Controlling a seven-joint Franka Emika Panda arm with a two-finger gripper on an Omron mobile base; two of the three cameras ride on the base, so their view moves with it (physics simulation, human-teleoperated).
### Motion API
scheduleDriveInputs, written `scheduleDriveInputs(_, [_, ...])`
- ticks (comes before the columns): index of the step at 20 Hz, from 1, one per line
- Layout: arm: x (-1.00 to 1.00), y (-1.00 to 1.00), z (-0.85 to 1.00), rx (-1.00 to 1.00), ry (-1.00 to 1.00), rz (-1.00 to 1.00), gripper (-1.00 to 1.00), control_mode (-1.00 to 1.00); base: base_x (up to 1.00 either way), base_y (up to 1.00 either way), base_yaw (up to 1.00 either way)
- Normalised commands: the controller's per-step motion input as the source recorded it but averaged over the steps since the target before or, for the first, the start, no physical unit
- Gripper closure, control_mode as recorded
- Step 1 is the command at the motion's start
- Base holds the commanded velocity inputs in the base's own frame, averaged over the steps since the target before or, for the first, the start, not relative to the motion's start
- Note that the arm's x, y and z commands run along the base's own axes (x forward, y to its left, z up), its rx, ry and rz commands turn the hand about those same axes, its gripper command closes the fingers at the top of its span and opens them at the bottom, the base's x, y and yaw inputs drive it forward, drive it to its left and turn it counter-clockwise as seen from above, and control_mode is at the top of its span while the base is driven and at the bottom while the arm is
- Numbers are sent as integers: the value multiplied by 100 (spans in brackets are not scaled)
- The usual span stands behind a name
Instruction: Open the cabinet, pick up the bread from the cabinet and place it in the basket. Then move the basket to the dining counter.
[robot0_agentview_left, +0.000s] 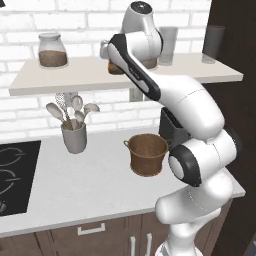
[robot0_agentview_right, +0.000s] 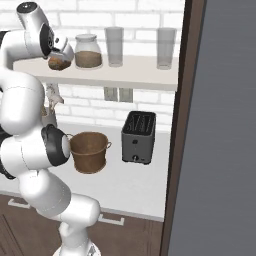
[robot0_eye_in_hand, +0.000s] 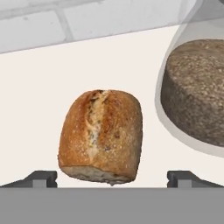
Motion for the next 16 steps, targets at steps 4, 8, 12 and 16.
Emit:
scheduleDriveInputs(4, [13, 7, -7, 0, 0, -3, -100, -100, 0, 0, 0])
scheduleDriveInputs(8, [36, 24, 1, 0, 0, -2, -100, -100, 0, 0, 0])
scheduleDriveInputs(12, [23, 21, 12, 0, 0, 0, -100, -100, 0, 0, 0])
scheduleDriveInputs(16, [34, 4, 9, 0, 0, 0, -100, -100, 0, 0, 0])
